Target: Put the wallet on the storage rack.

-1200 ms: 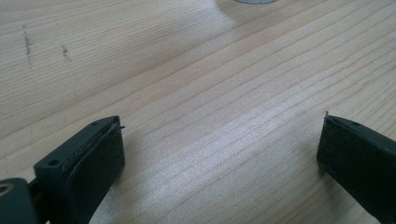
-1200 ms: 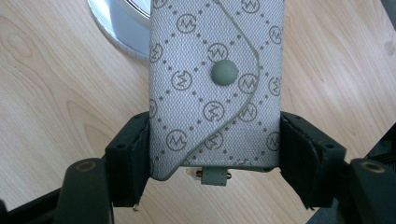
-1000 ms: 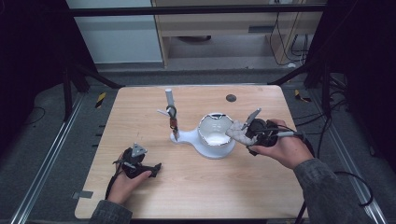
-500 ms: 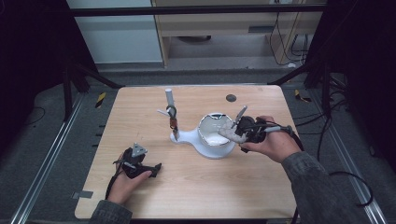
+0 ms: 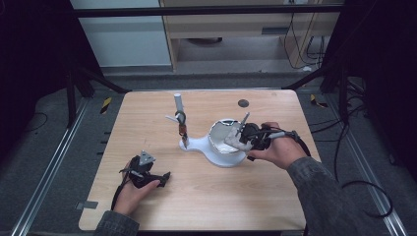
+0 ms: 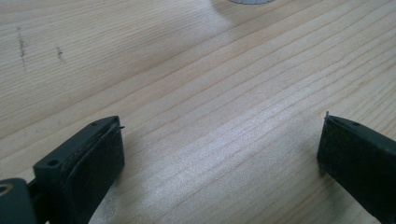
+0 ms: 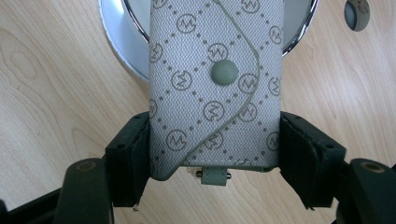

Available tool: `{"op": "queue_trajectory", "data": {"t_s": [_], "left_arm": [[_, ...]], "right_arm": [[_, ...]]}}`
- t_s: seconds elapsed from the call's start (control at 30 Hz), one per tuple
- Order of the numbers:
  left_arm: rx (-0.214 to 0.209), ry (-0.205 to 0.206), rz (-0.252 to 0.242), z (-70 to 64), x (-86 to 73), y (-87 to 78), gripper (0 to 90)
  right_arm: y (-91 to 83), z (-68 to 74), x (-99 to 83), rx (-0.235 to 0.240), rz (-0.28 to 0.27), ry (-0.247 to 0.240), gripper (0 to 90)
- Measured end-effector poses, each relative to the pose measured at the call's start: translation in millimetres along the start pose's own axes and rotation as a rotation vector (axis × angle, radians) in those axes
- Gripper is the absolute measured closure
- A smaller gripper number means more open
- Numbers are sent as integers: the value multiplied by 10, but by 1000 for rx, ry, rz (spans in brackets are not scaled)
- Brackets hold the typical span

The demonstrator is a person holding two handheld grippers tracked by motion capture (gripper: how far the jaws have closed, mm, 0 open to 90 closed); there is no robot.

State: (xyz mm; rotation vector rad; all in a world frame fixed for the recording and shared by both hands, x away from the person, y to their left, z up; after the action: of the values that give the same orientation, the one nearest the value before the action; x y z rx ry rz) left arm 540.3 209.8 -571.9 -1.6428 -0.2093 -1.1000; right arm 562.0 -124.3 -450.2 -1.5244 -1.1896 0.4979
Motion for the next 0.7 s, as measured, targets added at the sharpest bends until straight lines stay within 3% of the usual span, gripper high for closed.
{"op": "queue_trajectory", "data": {"t_s": [0.7], "left_arm": [[-2, 3, 1, -5, 1, 1, 0]], "right_arm": [[35, 66, 140, -28, 14, -62, 314]]}}
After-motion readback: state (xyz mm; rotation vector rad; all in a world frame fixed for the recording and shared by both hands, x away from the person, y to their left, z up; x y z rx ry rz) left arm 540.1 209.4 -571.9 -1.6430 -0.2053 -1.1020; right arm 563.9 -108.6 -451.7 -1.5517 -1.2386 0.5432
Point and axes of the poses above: each handheld gripper's, and its own axes: y roughly forward along the jaws, x roughly out of its top, z roughly to its left, the point moved 9 cm from there along y, roughly forward along the jaws, and after that the axes turned 2 degrees about -z, right-handed, at the moved point
